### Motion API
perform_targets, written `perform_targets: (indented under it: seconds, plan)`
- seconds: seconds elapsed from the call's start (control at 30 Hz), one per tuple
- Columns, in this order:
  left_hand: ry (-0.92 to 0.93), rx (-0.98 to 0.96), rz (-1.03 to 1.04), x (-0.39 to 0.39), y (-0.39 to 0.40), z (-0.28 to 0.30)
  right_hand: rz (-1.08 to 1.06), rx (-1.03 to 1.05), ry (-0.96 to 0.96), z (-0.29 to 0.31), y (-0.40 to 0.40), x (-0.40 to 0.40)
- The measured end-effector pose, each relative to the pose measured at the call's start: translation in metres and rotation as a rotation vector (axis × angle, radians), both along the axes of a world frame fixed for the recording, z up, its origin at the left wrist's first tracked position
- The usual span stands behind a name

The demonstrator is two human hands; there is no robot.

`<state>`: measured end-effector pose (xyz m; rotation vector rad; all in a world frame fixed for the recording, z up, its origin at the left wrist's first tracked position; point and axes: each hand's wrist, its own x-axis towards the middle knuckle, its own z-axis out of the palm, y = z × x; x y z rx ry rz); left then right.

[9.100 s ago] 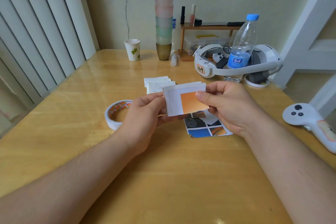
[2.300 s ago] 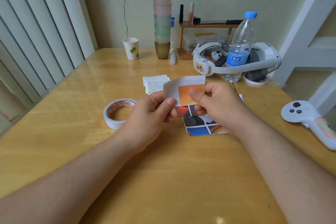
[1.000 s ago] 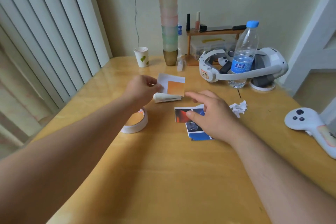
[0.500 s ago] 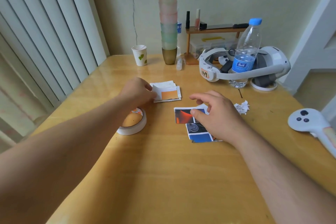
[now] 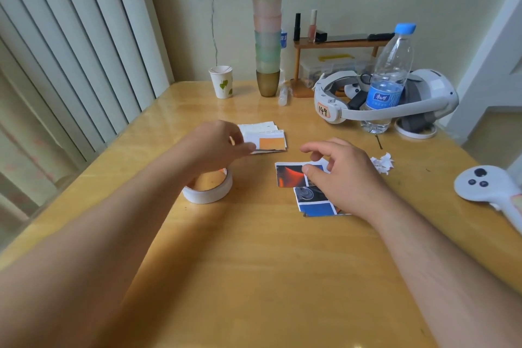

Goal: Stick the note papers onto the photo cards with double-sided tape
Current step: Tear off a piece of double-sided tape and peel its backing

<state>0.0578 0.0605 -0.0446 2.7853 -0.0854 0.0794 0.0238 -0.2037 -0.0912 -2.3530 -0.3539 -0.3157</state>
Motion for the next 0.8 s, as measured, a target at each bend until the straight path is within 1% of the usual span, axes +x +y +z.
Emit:
perform_targets:
  seconds: [0.1, 0.17, 0.23, 0.3, 0.37, 0.4, 0.43, 0.5, 0.53, 0.57, 0.63, 0.73, 0.8]
  plan:
    - [0.241, 0.129, -0.071, -0.027, 0.015, 0.014, -0.008, -0.010, -0.007, -0.001, 0.002, 0.001]
    - [0.355, 0.228, -0.155, -0.042, 0.024, 0.016, -0.004, -0.023, -0.014, -0.001, 0.003, 0.001]
    - [0.370, 0.217, -0.195, -0.048, 0.032, 0.013, 0.002, -0.028, -0.022, -0.001, 0.004, 0.000]
    - [0.307, 0.161, -0.196, -0.048, 0.038, 0.010, 0.000, -0.022, -0.027, -0.001, 0.005, 0.000]
    - [0.211, 0.054, -0.213, -0.048, 0.042, 0.011, -0.008, -0.008, -0.033, 0.001, 0.007, -0.002]
    - [0.168, -0.057, -0.228, -0.048, 0.043, 0.012, -0.009, 0.013, -0.046, 0.003, 0.009, -0.004]
    - [0.159, -0.233, -0.251, -0.048, 0.042, 0.012, -0.001, 0.050, -0.066, 0.005, 0.011, -0.006]
    - [0.216, -0.677, -0.371, -0.054, 0.036, 0.016, 0.046, 0.183, -0.084, 0.009, 0.017, -0.010]
    - [0.241, -0.853, -0.441, -0.057, 0.031, 0.017, 0.084, 0.255, -0.078, 0.012, 0.020, -0.013]
    - [0.260, -0.965, -0.499, -0.057, 0.028, 0.014, 0.128, 0.299, -0.071, 0.015, 0.022, -0.015]
    - [0.280, -1.049, -0.565, -0.058, 0.019, 0.009, 0.212, 0.292, -0.066, 0.021, 0.024, -0.021]
    - [0.272, -1.034, -0.588, -0.058, 0.011, 0.001, 0.304, 0.255, -0.081, 0.024, 0.026, -0.028]
    - [0.246, -1.012, -0.574, -0.057, 0.009, -0.003, 0.323, 0.229, -0.124, 0.022, 0.026, -0.030]
